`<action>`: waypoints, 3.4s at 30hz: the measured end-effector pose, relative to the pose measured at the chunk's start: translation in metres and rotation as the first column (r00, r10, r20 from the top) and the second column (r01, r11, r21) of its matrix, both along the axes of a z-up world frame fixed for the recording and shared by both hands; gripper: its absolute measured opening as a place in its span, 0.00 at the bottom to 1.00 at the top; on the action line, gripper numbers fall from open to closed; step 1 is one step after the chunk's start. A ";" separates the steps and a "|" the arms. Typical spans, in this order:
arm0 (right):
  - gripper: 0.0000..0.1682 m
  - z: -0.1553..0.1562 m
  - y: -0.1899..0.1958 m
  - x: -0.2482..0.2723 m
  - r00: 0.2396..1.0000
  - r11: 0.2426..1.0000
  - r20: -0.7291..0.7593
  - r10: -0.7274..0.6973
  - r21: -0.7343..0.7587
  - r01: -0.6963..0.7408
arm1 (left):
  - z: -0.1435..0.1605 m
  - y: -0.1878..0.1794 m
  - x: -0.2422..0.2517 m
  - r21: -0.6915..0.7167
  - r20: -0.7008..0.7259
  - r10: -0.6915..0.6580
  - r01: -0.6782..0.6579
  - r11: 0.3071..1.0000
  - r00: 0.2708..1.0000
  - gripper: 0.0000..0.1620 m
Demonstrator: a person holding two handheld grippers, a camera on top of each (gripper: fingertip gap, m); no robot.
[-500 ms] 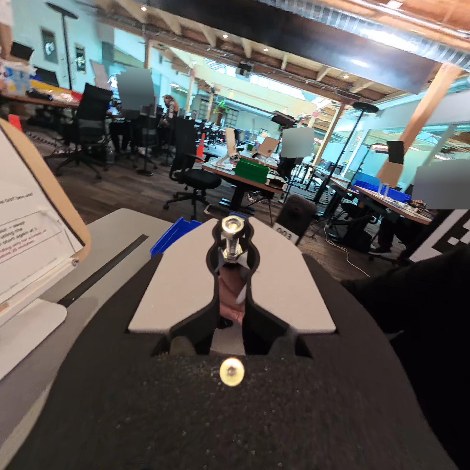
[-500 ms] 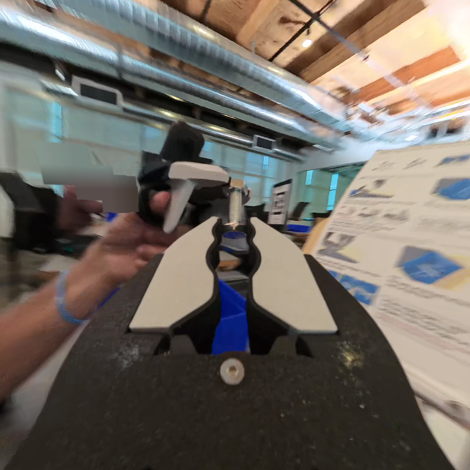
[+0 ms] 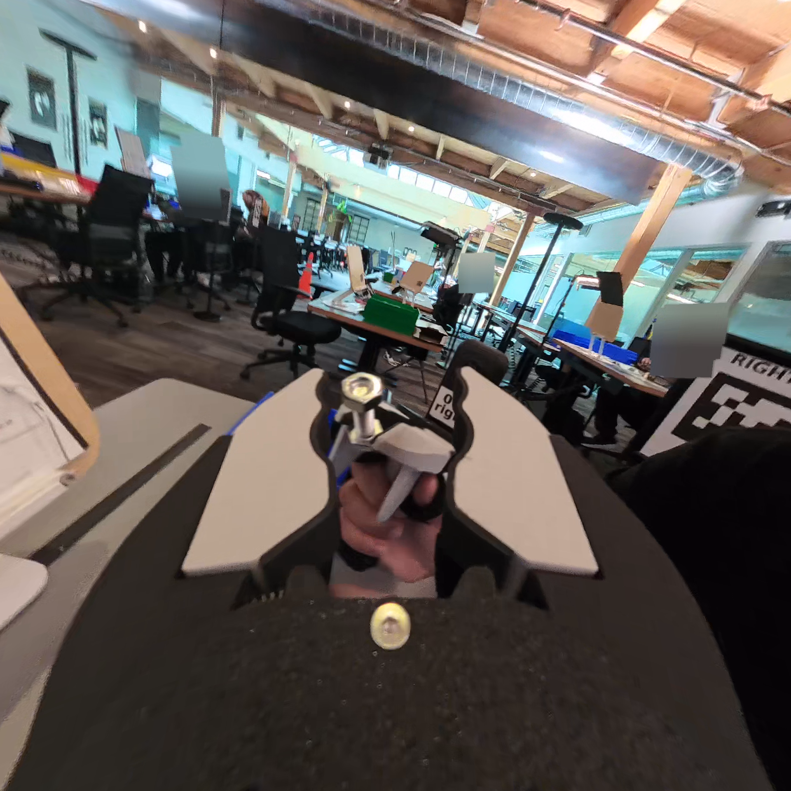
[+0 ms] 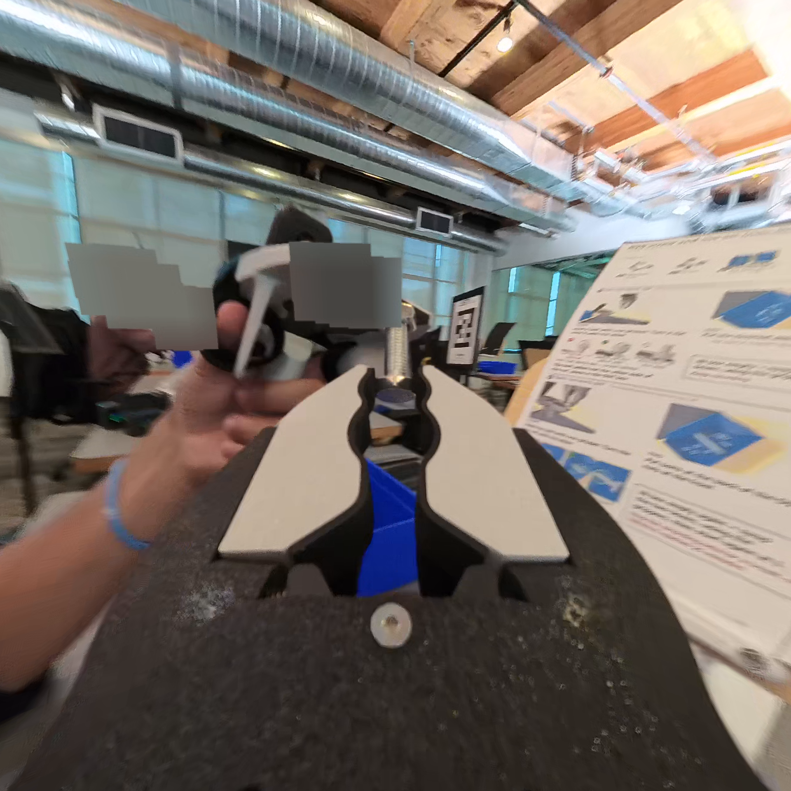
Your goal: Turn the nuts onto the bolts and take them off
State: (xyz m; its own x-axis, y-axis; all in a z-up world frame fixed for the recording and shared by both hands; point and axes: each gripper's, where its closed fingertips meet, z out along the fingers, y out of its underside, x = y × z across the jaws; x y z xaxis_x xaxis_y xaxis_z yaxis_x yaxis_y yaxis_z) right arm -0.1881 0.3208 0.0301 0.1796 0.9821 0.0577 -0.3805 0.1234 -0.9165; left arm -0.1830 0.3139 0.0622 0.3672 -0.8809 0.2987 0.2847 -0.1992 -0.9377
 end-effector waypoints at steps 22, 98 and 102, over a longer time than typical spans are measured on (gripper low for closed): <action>0.10 -0.009 -0.014 -0.018 0.781 0.611 -0.296 0.550 -0.495 -0.618 | -0.016 -0.011 0.002 0.147 0.031 -0.214 0.207 0.967 0.976 0.37; 0.10 0.011 -0.035 -0.009 0.675 0.517 -0.384 0.630 -0.441 -0.733 | 0.000 -0.035 -0.011 0.295 0.010 -0.214 0.201 0.934 0.977 0.31; 0.11 0.007 -0.039 -0.012 0.507 0.275 -0.508 0.696 -0.463 -0.843 | 0.001 -0.042 -0.017 0.313 0.034 -0.274 0.250 0.916 0.961 0.28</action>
